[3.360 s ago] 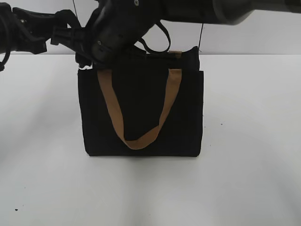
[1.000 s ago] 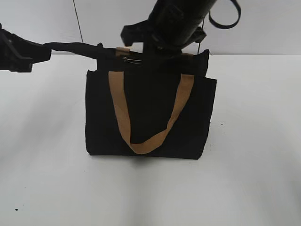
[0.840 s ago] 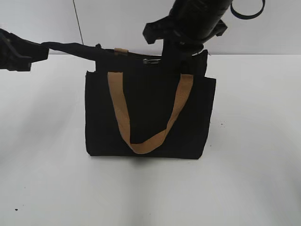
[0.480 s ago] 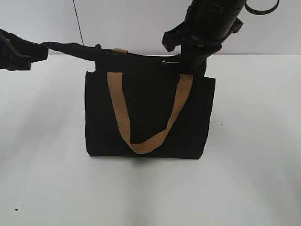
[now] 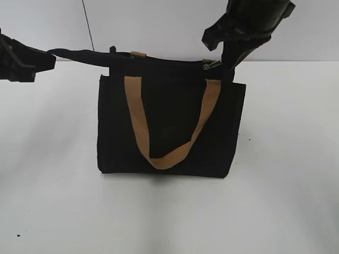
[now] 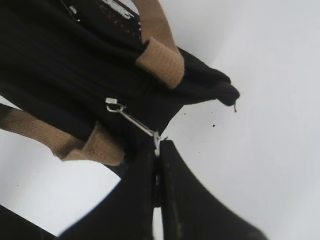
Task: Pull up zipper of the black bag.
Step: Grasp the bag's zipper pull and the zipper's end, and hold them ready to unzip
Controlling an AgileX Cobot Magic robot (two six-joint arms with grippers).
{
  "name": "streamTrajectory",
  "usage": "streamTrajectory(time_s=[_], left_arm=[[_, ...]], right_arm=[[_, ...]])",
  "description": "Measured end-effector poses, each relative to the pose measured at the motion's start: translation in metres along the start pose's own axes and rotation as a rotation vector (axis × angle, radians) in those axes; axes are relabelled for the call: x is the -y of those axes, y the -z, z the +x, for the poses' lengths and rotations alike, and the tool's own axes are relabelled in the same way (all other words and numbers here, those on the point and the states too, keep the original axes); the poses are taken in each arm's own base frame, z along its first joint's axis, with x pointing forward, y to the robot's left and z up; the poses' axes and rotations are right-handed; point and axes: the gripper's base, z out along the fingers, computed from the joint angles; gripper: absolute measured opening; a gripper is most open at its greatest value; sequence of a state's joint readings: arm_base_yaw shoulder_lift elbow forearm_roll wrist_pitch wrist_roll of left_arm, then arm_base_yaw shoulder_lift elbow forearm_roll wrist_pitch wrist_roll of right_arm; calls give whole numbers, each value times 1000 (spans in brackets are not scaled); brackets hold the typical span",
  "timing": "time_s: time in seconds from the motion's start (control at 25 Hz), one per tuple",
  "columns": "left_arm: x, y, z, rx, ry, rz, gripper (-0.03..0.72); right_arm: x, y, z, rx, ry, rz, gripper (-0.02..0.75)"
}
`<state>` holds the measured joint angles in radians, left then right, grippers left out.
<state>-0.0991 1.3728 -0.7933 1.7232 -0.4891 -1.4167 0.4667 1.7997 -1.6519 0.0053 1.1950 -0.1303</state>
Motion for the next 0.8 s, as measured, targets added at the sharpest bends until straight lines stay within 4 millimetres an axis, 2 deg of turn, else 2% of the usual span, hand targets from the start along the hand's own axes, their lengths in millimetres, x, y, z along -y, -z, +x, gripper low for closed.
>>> streamTrajectory(time_s=[0.2, 0.48, 0.56, 0.6, 0.68, 0.8], left_arm=[[2, 0, 0, 2, -2, 18, 32], [2, 0, 0, 1, -3, 15, 32], [2, 0, 0, 0, 1, 13, 39], [1, 0, 0, 0, 7, 11, 57], [0, 0, 0, -1, 17, 4, 141], [0, 0, 1, -5, 47, 4, 406]], right_arm=[[7, 7, 3, 16, -27, -5, -13], [8, 6, 3, 14, -30, -31, -11], [8, 5, 3, 12, -31, -32, 9], [8, 5, 3, 10, -32, -33, 47], [10, 5, 4, 1, -39, -33, 155], [10, 5, 5, -2, -44, -42, 389]])
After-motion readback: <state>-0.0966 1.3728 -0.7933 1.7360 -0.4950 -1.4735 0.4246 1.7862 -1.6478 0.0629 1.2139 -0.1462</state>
